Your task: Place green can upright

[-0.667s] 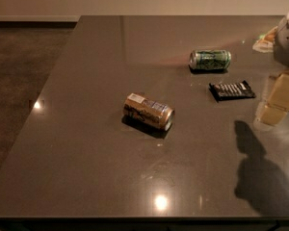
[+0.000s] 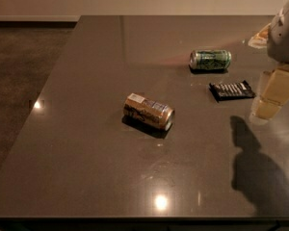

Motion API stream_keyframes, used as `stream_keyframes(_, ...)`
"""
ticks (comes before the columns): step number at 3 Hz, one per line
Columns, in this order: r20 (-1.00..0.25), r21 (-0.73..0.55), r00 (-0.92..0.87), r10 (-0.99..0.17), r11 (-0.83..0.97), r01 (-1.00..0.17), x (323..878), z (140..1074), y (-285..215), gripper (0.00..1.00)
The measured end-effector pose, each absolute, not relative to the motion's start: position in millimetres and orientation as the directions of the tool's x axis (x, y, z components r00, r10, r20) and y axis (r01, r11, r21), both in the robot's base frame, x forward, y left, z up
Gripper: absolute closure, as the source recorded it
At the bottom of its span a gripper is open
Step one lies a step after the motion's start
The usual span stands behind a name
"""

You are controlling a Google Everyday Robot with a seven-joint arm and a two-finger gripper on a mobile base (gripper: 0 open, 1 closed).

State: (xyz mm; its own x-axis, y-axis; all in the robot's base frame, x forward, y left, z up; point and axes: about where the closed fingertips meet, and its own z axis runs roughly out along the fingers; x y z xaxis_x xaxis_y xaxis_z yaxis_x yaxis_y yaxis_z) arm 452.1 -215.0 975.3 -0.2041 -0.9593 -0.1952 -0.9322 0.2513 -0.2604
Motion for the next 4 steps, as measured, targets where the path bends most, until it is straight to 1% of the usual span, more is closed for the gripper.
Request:
stream_keyframes(2,-0.203,-0.272,-0.141,-0.969,0.194,-0.942,524,955,-210,0.0)
stream_keyframes(4,-0.182,-0.231,-0.127,-0.975,0.168,-0.958,607,923,-226,0.0)
